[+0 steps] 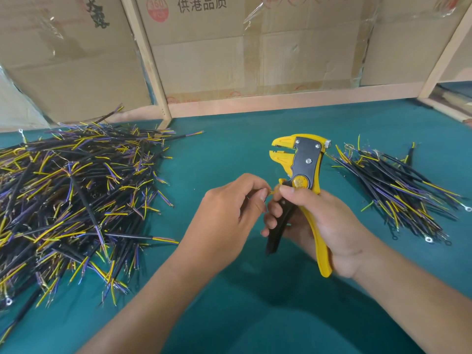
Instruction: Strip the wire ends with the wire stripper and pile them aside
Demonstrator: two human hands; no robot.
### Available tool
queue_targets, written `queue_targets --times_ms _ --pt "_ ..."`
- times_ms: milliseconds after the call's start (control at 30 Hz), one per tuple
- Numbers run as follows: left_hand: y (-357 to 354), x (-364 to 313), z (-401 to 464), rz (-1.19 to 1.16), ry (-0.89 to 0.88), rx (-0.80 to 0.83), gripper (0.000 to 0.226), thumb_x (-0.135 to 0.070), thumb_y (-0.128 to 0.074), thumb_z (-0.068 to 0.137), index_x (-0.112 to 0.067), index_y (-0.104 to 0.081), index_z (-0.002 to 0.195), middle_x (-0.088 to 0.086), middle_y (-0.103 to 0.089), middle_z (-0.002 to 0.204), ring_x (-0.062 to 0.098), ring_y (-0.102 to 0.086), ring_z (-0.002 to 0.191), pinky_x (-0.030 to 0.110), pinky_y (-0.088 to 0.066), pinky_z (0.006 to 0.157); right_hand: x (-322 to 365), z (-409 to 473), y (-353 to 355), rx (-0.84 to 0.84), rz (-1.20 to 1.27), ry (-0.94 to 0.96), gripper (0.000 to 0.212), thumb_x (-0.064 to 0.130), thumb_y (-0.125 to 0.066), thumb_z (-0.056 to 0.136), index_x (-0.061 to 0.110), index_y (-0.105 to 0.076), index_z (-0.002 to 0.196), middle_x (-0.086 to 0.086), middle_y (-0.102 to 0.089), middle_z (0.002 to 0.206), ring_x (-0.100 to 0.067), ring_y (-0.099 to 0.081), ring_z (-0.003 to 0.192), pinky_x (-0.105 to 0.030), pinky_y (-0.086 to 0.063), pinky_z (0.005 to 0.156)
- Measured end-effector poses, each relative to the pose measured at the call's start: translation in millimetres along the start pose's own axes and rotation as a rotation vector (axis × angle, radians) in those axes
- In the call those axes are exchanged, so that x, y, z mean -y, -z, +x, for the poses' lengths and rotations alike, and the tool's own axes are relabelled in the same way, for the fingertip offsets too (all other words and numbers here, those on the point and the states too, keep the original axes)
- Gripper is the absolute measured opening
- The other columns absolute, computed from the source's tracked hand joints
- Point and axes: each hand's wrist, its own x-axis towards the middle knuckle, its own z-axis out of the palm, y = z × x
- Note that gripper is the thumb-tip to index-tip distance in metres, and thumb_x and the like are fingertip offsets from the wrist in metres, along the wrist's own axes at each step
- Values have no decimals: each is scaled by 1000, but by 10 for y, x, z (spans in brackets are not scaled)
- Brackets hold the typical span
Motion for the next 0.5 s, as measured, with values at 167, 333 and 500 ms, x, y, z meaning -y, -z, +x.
queue_targets --times_ms 167,333,500 --pt "-6 40 -6 101 -18 -24 10 -20 -52 100 -24 -59 95 -17 -64 78 3 -53 58 7 -36 55 -1 0 18 -30 -95 26 13 24 -68 87 14 -67 79 -13 -54 73 -29 -56 68 -41 -56 70" --pt "-33 52 -21 126 50 -64 9 -31 -44 103 -35 -49 96 -20 -65 80 11 -60 67 30 -49 62 -23 12 56 -83 -200 22 9 23 -65 85 20 -70 79 -11 -59 72 -30 -61 67 -52 -58 79" --pt "-131 -19 -36 -111 170 -118 17 -26 -42 107 -31 -49 93 -8 -65 71 9 -55 55 24 -45 55 -50 16 53 -88 -265 34 11 24 -63 85 18 -66 76 -10 -59 72 -29 -61 66 -61 -54 85"
